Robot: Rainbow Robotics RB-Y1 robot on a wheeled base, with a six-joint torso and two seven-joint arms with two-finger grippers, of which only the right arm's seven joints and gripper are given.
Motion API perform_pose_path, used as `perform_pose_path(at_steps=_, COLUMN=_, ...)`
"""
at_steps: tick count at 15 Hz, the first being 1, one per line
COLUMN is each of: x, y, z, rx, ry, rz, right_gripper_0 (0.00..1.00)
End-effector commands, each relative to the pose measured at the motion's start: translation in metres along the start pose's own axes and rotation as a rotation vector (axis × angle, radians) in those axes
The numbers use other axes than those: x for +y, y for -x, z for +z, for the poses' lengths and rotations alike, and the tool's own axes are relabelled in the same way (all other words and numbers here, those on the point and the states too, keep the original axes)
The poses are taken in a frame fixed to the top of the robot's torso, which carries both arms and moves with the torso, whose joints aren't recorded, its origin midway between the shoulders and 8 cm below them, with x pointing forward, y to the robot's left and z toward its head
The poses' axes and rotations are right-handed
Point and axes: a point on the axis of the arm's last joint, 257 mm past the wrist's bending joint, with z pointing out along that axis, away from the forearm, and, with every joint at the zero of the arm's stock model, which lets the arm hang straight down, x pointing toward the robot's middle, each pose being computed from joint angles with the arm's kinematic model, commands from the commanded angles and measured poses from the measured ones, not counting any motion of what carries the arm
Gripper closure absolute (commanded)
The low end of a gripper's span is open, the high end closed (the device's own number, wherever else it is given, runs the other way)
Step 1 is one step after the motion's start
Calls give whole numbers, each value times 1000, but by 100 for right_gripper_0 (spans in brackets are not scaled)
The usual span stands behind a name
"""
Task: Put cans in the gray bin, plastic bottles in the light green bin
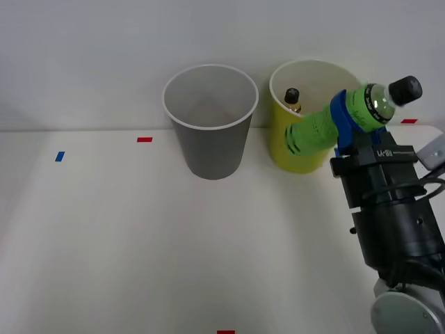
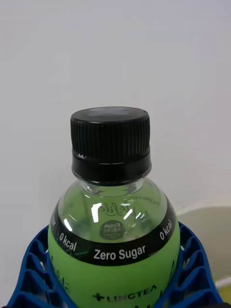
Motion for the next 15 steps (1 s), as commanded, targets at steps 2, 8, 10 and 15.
perform_pose_path(at_steps=2, x=-9, y=25, z=40, rx=7, ry=29, rz=9, right_gripper_0=100)
perform_pose_path(at_steps=8, x=-42, y=28, z=85, rx=8, ry=-1, rz=6, right_gripper_0=100)
perform_pose_path(at_steps=10, x=-54, y=28, z=97, rx=3, ry=-15, rz=-5, right_gripper_0=100)
perform_pose_path(at_steps=15, x=-87, y=12, z=133, rx=29, ry=-55, rz=-36, right_gripper_0=100)
